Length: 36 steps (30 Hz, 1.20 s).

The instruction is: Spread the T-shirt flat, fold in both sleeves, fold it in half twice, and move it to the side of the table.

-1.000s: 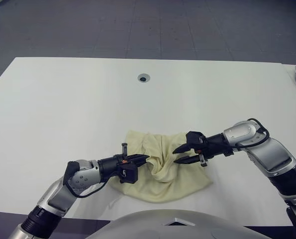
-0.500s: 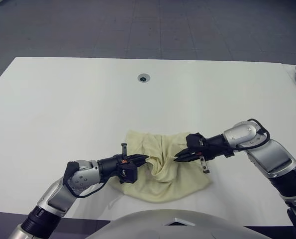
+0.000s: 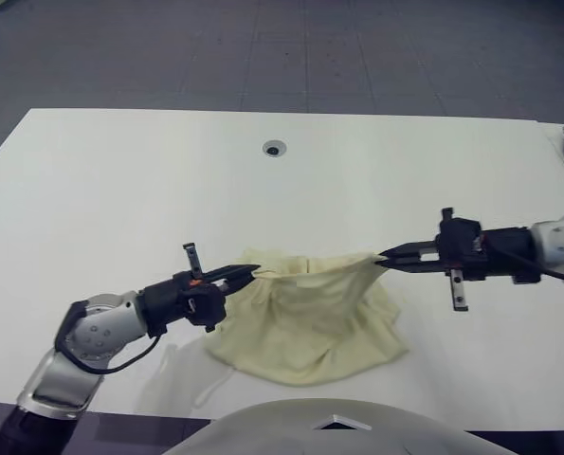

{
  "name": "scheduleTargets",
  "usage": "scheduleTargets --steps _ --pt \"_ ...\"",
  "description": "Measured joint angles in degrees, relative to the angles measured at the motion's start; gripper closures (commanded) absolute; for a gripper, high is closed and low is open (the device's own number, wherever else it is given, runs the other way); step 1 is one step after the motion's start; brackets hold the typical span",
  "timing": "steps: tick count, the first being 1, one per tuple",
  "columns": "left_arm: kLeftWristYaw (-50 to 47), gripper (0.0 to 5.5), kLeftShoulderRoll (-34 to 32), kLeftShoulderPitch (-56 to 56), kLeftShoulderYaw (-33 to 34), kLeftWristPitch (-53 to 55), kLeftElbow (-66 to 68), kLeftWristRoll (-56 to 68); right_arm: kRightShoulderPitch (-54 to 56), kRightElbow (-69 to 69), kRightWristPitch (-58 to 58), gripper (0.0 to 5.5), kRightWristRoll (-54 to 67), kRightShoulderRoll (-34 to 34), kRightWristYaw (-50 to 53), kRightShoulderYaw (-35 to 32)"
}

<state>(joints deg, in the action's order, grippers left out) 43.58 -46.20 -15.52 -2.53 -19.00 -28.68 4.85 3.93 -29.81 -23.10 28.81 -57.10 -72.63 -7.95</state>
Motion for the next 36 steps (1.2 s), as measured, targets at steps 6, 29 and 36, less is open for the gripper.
scheduleTargets --steps 6,29,36 --pt "10.61 5.50 -8.38 -10.37 7.87 3.52 -8.29 9.41 -9.95 -7.52 -1.71 5.48 3.41 -1.89 -1.27 -8.91" --pt "24.48 5.50 -8.65 -20.22 -0.76 8.43 -4.99 -6.18 -30.83 -12.58 1.87 5.48 -19.65 -0.63 3.46 12.47" --pt "15.83 5.50 -3.71 -4.61 -9.78 5.16 3.73 -15.50 -17.70 -1.39 2.46 5.48 -23.21 7.51 7.97 24.78"
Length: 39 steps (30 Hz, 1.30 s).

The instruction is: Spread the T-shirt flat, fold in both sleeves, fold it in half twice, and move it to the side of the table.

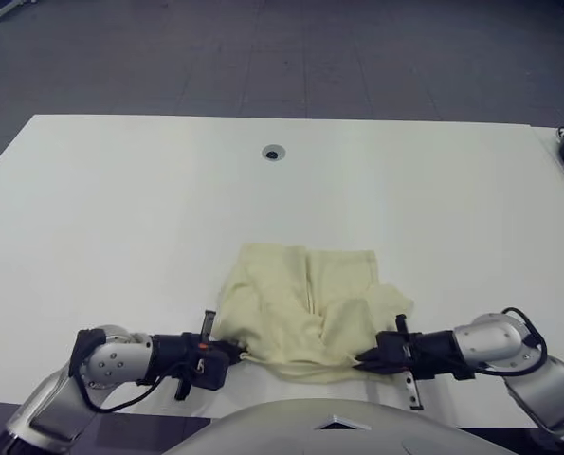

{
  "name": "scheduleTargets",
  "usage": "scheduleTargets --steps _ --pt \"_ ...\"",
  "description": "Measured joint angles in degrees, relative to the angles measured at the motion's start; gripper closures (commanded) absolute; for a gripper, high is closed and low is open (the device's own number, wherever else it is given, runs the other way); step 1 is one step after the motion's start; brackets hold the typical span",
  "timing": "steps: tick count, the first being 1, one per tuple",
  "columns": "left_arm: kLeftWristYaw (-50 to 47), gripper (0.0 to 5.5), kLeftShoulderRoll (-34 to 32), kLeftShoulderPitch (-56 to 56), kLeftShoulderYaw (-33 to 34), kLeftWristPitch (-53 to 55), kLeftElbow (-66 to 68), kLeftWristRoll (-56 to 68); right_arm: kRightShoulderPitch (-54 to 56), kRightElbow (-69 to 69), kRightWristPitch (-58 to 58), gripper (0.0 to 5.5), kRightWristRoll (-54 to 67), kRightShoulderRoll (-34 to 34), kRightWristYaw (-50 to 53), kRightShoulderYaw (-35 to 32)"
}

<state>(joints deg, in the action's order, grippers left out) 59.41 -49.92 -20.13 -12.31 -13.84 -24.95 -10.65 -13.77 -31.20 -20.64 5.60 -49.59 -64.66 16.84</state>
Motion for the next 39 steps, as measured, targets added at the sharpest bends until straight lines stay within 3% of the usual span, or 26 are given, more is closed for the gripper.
scheduleTargets --steps 11,16,23,28,36,39 --pt "-10.43 5.50 10.63 22.66 -5.76 0.97 22.37 -5.49 20.14 23.08 3.38 5.48 -2.15 11.29 9.34 4.21" --pt "-15.87 5.50 18.17 36.50 -7.60 1.48 39.51 -6.86 34.64 42.56 6.70 5.48 -4.67 15.69 15.12 4.42" --pt "-34.00 5.50 30.75 62.39 -9.12 -1.96 71.15 -12.31 57.92 74.84 17.51 5.48 -10.28 23.56 31.59 0.73" --pt "-35.12 5.50 28.69 66.78 -5.94 -8.67 68.97 -9.77 58.84 68.22 23.69 5.48 -10.54 20.94 28.95 -1.92" --pt "-21.36 5.50 18.97 53.31 -3.56 -7.89 43.79 -2.16 40.22 41.11 21.24 5.48 -9.88 12.92 20.68 -3.27" --pt "-12.82 5.50 10.64 44.16 -1.96 -6.46 29.16 4.48 31.45 29.67 20.14 5.48 -8.17 7.59 16.19 -4.83"
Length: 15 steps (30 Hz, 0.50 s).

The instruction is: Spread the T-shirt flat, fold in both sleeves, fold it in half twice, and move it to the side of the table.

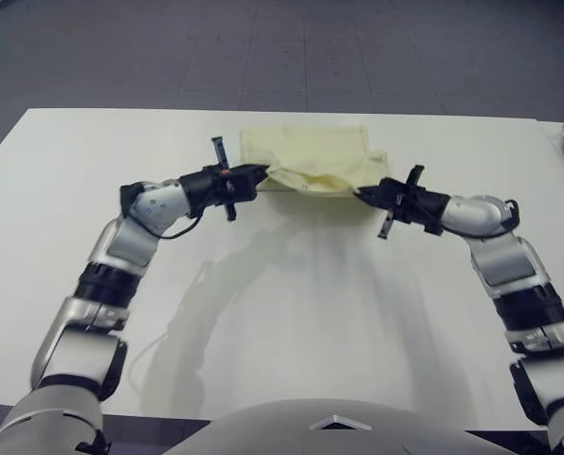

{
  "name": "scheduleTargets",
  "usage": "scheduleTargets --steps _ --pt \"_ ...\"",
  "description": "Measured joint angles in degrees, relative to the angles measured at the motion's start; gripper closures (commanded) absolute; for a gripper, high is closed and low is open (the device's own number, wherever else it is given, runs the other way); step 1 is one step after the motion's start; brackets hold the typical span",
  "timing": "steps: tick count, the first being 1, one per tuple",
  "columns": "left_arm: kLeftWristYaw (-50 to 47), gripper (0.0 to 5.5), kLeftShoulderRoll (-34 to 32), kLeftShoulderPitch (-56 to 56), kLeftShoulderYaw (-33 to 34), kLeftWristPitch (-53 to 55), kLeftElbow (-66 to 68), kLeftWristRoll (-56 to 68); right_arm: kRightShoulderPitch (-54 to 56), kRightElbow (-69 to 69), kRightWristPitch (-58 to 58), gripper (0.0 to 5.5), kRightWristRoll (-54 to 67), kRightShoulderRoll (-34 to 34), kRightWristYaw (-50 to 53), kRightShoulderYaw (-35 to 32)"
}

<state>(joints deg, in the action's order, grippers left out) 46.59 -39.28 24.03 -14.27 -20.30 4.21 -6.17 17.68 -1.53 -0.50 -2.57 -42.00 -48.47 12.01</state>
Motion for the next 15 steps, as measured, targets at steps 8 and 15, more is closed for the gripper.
scheduleTargets --steps 8,15 --pt "20.34 5.50 -24.55 -35.51 8.14 6.43 -32.70 17.00 -33.36 -28.68 -4.22 5.48 6.53 -18.74 -14.63 -13.25" --pt "16.14 5.50 -23.23 -42.70 4.00 6.89 -30.36 5.12 -41.25 -30.24 -4.52 5.48 2.96 -19.03 -14.48 -7.27"
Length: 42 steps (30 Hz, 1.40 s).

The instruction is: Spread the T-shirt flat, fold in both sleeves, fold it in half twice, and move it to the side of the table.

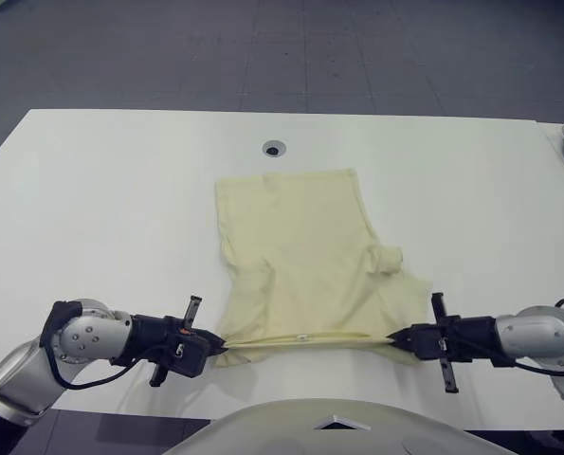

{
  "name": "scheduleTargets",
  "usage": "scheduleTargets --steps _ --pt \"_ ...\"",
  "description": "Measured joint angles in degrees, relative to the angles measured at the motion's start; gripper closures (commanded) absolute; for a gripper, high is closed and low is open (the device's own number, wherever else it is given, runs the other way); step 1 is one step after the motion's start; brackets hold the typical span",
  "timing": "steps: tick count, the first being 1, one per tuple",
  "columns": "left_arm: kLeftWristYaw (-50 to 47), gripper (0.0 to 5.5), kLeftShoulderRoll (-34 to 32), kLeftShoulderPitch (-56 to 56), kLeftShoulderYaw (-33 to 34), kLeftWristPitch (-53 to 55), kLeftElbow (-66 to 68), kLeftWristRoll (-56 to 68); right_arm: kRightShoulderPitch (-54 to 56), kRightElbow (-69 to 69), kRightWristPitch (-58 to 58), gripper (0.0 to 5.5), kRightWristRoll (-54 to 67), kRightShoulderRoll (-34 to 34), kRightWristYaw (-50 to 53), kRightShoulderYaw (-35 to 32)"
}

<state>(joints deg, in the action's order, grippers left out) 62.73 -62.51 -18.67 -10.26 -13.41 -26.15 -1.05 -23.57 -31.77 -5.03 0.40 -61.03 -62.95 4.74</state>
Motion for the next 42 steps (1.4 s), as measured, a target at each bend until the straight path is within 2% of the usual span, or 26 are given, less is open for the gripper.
scheduleTargets --steps 14,20,28,29,30,31,42 --pt "0.22 5.50 -0.86 -5.83 -0.08 1.85 -4.20 -0.22 -5.53 -5.98 -0.79 5.48 -2.91 -1.05 3.26 2.77" --pt "0.67 5.50 -2.35 -7.66 2.04 2.39 -5.21 0.10 -11.36 -10.38 -1.87 5.48 -2.50 -3.66 2.45 2.26" --pt "1.10 5.50 -3.65 -8.94 3.62 2.77 -6.35 -1.06 -11.71 -11.14 -2.21 5.48 -2.52 -4.03 2.21 3.39" --pt "1.18 5.50 -3.70 -9.10 3.81 2.85 -6.40 -1.02 -11.71 -11.16 -1.95 5.19 -2.73 -4.03 2.29 3.78" --pt "1.28 5.50 -3.72 -9.29 4.00 3.01 -6.43 -0.93 -11.65 -11.13 -1.75 5.12 -2.87 -4.01 2.43 4.08" --pt "1.31 5.15 -3.73 -9.48 4.14 3.11 -6.45 -0.91 -11.52 -11.13 -1.71 5.03 -2.95 -3.97 2.56 4.30" --pt "4.30 3.49 -3.22 -7.90 5.82 3.65 -3.76 9.26 -10.03 -9.26 -4.14 3.41 7.00 -3.23 -0.43 2.60"
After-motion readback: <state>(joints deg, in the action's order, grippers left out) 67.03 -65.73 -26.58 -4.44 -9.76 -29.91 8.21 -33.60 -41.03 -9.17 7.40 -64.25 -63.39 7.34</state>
